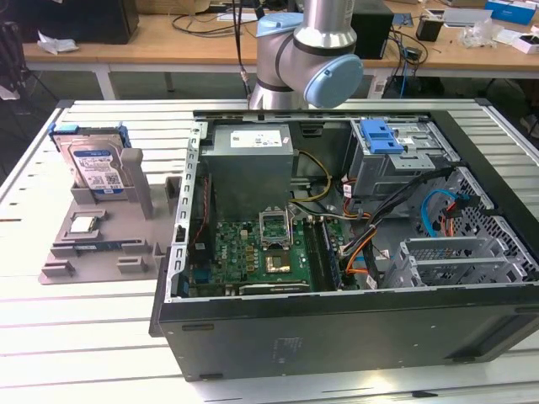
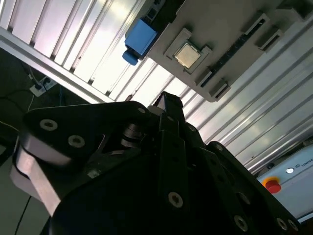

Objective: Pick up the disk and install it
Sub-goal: 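Pick up the disk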

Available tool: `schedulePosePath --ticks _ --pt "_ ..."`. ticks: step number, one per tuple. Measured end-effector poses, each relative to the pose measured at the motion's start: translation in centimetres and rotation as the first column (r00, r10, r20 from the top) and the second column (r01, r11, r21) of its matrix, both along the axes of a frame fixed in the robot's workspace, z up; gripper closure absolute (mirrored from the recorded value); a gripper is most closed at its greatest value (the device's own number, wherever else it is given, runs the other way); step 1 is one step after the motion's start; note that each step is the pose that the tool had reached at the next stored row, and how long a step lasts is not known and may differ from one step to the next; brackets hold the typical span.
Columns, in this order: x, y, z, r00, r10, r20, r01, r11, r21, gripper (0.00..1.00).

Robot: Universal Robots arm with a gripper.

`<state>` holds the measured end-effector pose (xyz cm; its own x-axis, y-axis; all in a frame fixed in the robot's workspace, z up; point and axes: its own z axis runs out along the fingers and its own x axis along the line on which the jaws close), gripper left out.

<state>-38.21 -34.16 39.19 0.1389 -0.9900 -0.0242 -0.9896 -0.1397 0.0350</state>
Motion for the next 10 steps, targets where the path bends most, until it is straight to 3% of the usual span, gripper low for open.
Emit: schedulePosePath --ticks 4,8,10 --pt "0.0 0.0 0.0 0.9999 0.013 -0.0001 -0.013 0.9999 0.0 0.89" --pt "0.0 0.0 -0.06 0.9983 -0.059 0.0 0.059 0.9983 -0.0014 0.89" --pt "0.0 0.0 -0.1 0.9937 -0.112 0.0001 0.112 0.9937 -0.0021 0.89"
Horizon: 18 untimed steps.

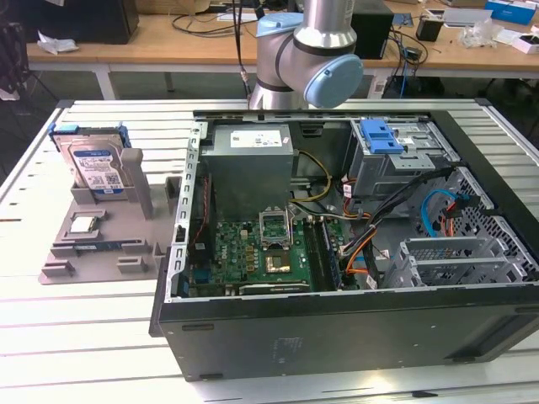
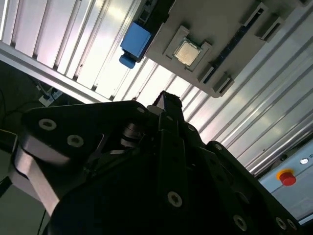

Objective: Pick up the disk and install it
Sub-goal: 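Pick up the disk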

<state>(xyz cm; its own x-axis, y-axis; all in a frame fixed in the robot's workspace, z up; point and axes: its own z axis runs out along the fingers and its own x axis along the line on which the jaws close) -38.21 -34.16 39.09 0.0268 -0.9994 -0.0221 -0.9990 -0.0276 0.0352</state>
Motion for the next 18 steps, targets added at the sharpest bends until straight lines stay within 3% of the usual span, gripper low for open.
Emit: schedulePosePath --ticks 6,7,8,12,16,18 --pt "0.03 0.0 0.0 1.0 -0.001 0.0001 0.001 1.0 -0.0002 0.89" --pt "0.03 0.0 0.0 1.0 -0.001 0.0 0.001 1.0 -0.0003 0.84" --pt "0.04 0.0 0.0 1.0 -0.001 0.0 0.001 1.0 -0.0004 0.71" --pt "0.06 0.0 0.0 1.0 -0.001 0.0001 0.001 1.0 -0.0007 0.46" --pt "0.09 0.05 -0.03 1.0 -0.001 0.0002 0.001 1.0 -0.0011 0.46" --pt "0.22 0.7 -0.1 1.0 -0.001 0.0 0.001 1.0 -0.0042 0.46"
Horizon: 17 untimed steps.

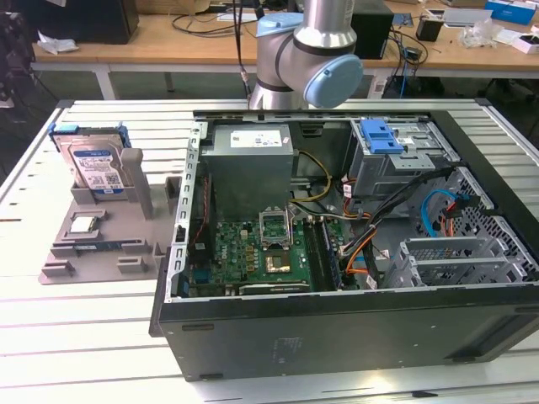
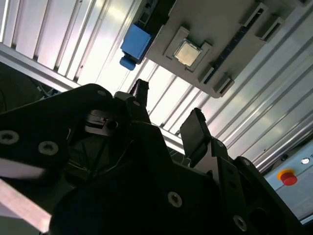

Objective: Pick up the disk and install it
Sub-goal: 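Pick up the disk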

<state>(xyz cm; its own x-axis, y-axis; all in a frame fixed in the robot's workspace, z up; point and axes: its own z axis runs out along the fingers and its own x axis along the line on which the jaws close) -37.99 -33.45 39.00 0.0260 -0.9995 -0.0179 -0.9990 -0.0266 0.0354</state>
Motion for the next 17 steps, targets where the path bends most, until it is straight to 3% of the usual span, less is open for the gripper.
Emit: schedulePosePath --ticks 3,4,10,17 --pt "0.7 1.74 -0.54 1.0 0.0 -0.0006 0.0 1.0 -0.0017 0.46" --pt "0.8 1.99 -0.77 1.0 0.0 -0.0007 0.0 1.0 -0.0017 0.46" --pt "1.2 2.78 -2.46 0.9996 0.027 -0.0011 -0.027 0.9996 -0.0019 0.46" --pt "1.9 3.08 -3.99 0.999 0.045 -0.0009 -0.045 0.999 -0.0043 0.46"
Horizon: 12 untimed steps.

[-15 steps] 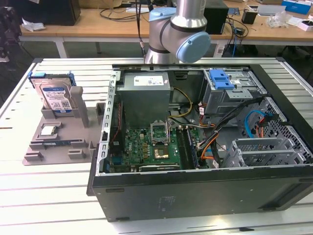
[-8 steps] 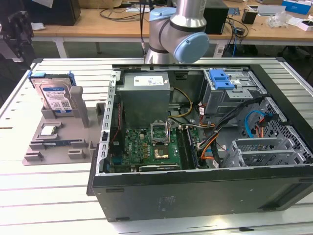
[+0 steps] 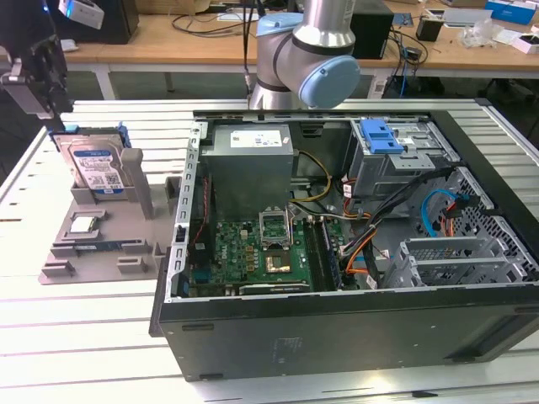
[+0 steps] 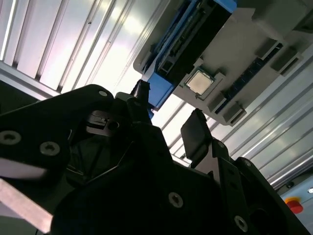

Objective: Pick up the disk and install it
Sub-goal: 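Pick up the disk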

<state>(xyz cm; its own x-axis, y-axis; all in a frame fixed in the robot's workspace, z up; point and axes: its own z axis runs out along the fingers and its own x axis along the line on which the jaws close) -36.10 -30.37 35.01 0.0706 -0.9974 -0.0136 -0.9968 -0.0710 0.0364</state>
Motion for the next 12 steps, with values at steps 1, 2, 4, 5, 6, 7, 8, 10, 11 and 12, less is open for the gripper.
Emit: schedulePosePath --ticks 1,2,4,5,6,7,8,10,11,12 --pt "0.1 0.04 -0.17 1.0 0.0 -0.0001 0.0 1.0 -0.0004 0.46" --pt "0.2 0.09 -0.35 1.0 0.001 -0.0002 -0.001 1.0 -0.0007 0.46" --pt "0.3 0.15 -0.89 1.0 0.001 0.0 -0.001 1.0 -0.0012 0.46" --pt "0.4 0.16 -1.08 1.0 0.001 0.0 -0.001 1.0 -0.0014 0.46" --pt "0.4 0.17 -1.27 1.0 0.001 0.0 -0.001 1.0 -0.0014 0.46" --pt "0.5 0.17 -1.57 1.0 0.001 -0.0001 -0.001 1.0 -0.0016 0.46" --pt "0.5 0.18 -1.83 1.0 0.001 -0.0002 -0.001 1.0 -0.0016 0.46" --pt "0.6 0.23 -2.29 1.0 0.002 0.0 -0.002 1.0 -0.0015 0.46" --pt "0.6 0.26 -2.48 1.0 0.002 -0.0001 -0.002 1.0 -0.0016 0.46" --pt "0.6 0.31 -2.87 1.0 0.003 -0.0002 -0.003 1.0 -0.0016 0.46"
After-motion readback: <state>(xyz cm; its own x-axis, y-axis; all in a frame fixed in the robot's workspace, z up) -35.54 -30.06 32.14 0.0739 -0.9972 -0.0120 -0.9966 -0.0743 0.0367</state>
